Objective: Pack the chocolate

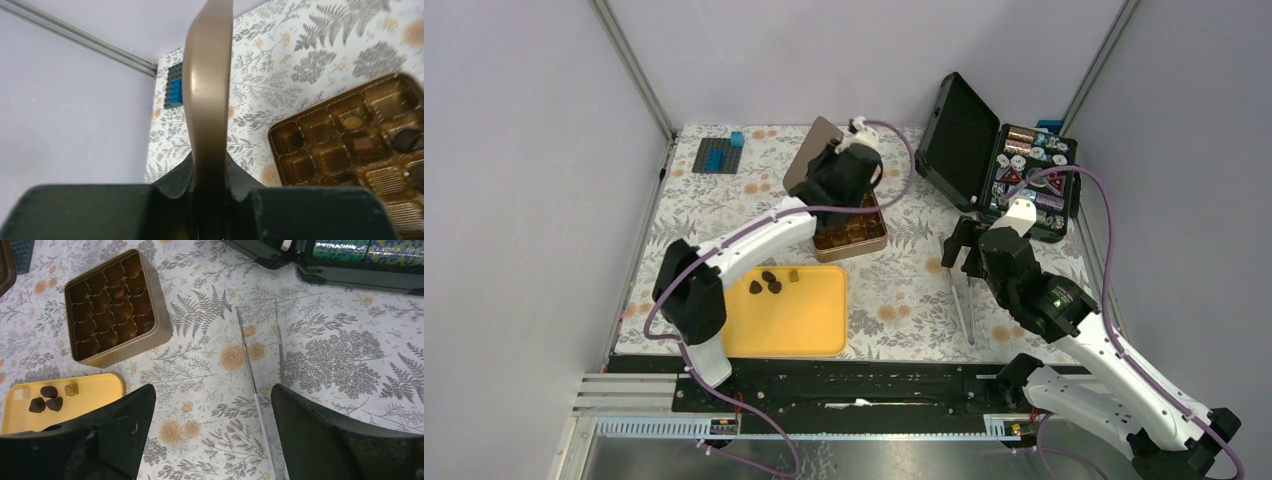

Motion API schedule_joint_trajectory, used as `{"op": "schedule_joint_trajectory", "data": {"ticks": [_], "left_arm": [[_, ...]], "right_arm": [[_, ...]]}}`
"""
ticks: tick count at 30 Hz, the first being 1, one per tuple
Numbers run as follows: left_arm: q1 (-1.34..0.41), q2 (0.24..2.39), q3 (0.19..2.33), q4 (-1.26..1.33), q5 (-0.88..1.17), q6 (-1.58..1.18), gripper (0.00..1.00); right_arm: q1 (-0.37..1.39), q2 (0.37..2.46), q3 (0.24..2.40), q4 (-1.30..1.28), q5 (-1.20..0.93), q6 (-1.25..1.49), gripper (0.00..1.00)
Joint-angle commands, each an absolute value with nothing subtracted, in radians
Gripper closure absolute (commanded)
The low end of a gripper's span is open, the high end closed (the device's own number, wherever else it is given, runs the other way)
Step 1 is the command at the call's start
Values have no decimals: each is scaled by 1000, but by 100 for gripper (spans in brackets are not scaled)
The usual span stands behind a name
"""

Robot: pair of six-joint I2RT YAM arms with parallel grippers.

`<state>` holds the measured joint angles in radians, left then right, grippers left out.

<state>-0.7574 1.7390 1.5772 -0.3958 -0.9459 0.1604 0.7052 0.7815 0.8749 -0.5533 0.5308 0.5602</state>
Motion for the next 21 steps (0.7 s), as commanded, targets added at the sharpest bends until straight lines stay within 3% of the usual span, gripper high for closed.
{"op": "schedule_joint_trajectory", "data": {"ticks": [1,10,21], "left_arm": [[-792,1749,1462,64,-1131,538,100],[-855,1774,1157,697,-1084,962,100],[-912,1727,934,824,-862,1044,100]], "right_arm": [[712,754,886,-595,612,568,7],[711,632,876,-607,722,588,8],[711,551,897,-636,816,539,8]]}}
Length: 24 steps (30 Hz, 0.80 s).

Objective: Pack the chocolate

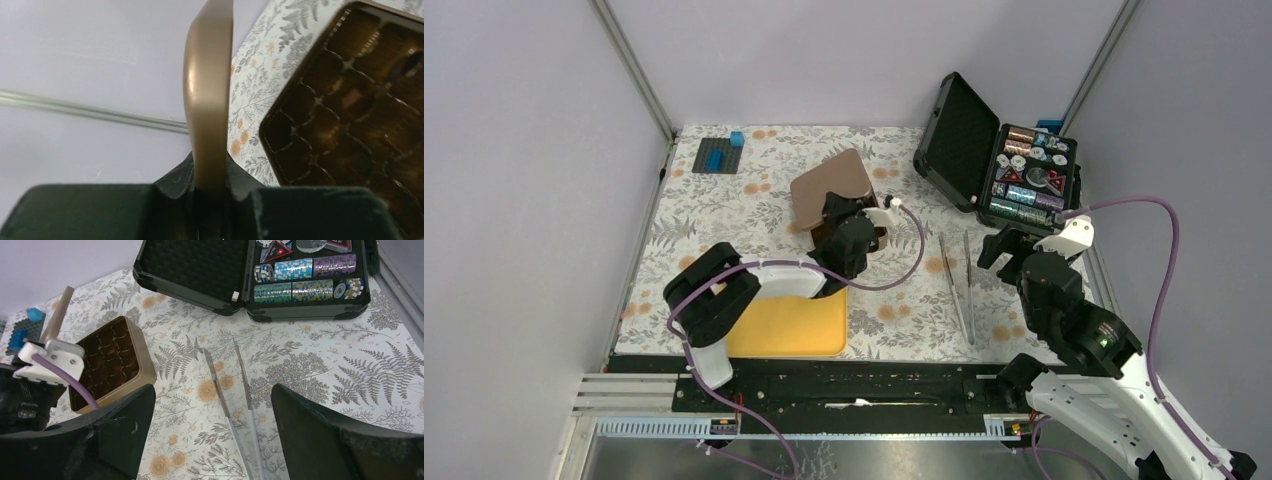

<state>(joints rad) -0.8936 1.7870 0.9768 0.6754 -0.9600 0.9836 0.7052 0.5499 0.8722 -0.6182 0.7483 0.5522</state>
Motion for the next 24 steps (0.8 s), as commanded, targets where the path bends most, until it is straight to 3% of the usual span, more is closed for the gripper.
{"op": "schedule_joint_trajectory", "data": {"ticks": [1,11,19,24], "left_arm": [[-915,1729,924,816,-850,1052,100],[-921,1844,892,1012,-865,1263,100],[-920,1913,954,940,-898,1248,100],[-922,1903,982,833,-917,1177,90]], "right_arm": [[711,553,896,-635,814,541,8],[711,539,904,-637,829,515,7],[710,518,899,-658,818,527,7],[711,505,896,-663,821,531,7]]}}
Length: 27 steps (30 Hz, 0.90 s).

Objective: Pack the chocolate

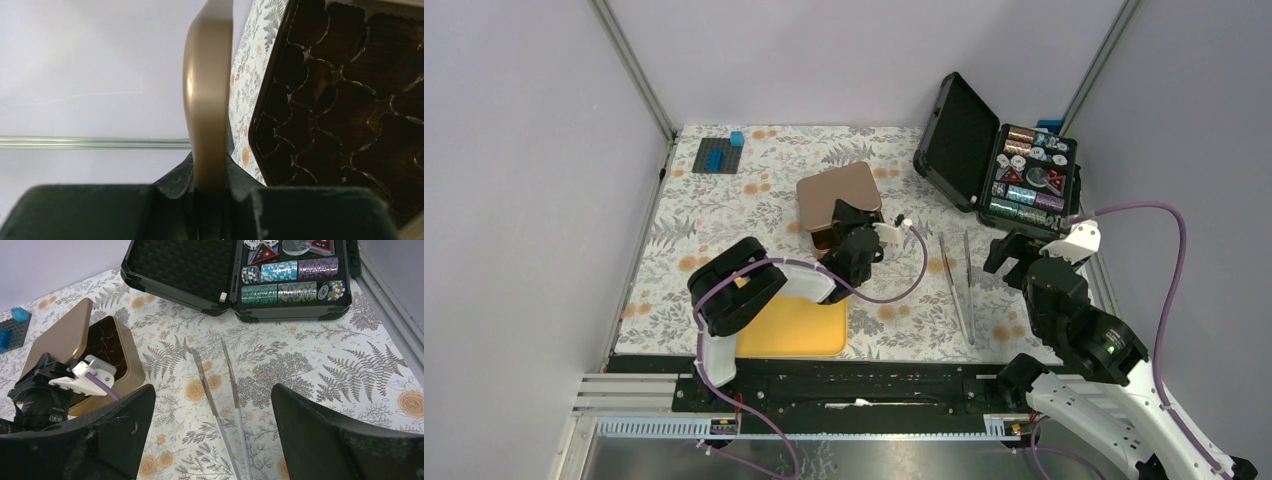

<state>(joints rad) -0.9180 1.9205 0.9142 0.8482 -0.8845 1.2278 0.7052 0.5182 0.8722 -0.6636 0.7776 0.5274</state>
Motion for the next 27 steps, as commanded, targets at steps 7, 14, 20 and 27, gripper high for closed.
{"op": "schedule_joint_trajectory", "data": {"ticks": [7,14,20,27], "left_arm": [[-922,1898,1022,728,-952,1101,57],[-928,1872,1067,540,-957,984,35],[-940,1862,1102,393,-973,904,31],[-948,1863,1167,196,-975,777,8]], "right_arm": [[711,510,894,-664,809,536,7],[711,512,891,-652,807,536,7],[710,518,888,-642,800,535,7],[711,521,887,-635,792,535,7]]}}
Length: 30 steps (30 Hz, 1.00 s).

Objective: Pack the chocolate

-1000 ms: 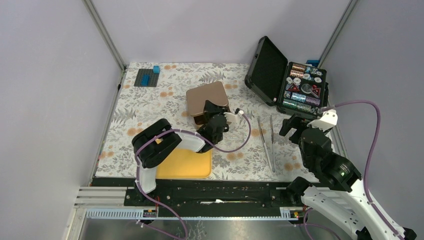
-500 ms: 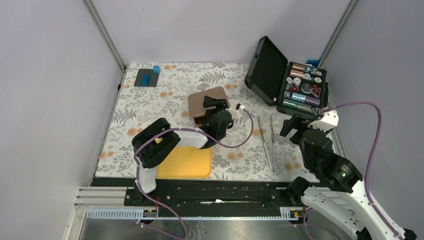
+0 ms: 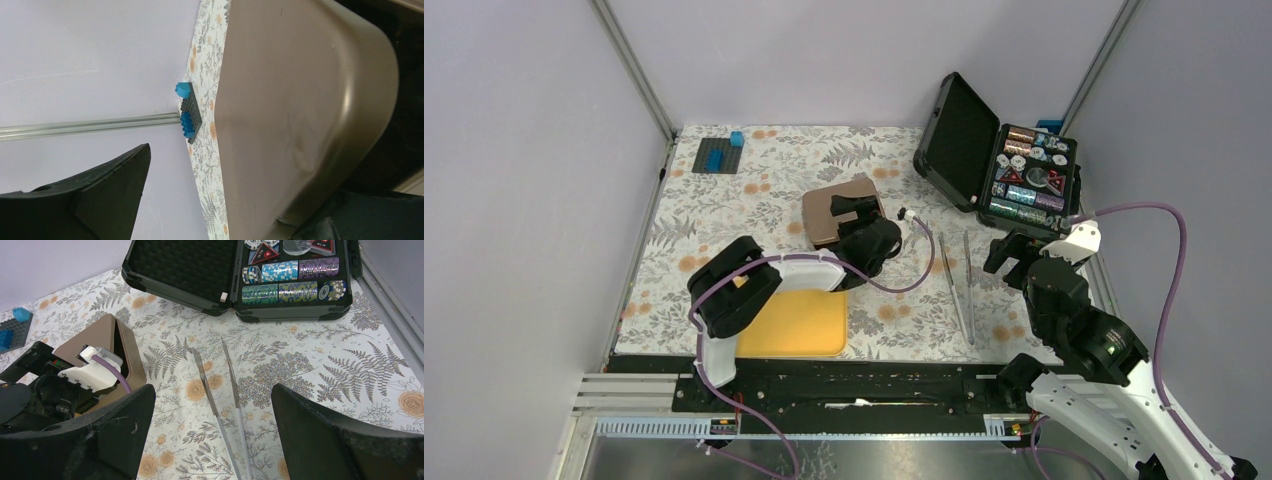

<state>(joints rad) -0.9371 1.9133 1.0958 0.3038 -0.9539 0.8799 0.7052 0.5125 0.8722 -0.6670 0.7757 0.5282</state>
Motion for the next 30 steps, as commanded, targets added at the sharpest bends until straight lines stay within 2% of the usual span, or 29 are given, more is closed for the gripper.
{"op": "schedule_joint_trajectory", "data": {"ticks": [1,9,15,30], "left_arm": [[-948,1864,1176,177,-974,766,4],[-949,1881,1277,8,-923,627,1],[-946,1874,1383,-269,-759,482,1],[-936,1855,1456,-482,-602,371,1]], "right_arm": [[711,520,887,-635,790,535,7],[710,509,884,-635,790,533,7],[711,511,882,-634,782,533,7],[711,517,874,-624,781,526,7]]}}
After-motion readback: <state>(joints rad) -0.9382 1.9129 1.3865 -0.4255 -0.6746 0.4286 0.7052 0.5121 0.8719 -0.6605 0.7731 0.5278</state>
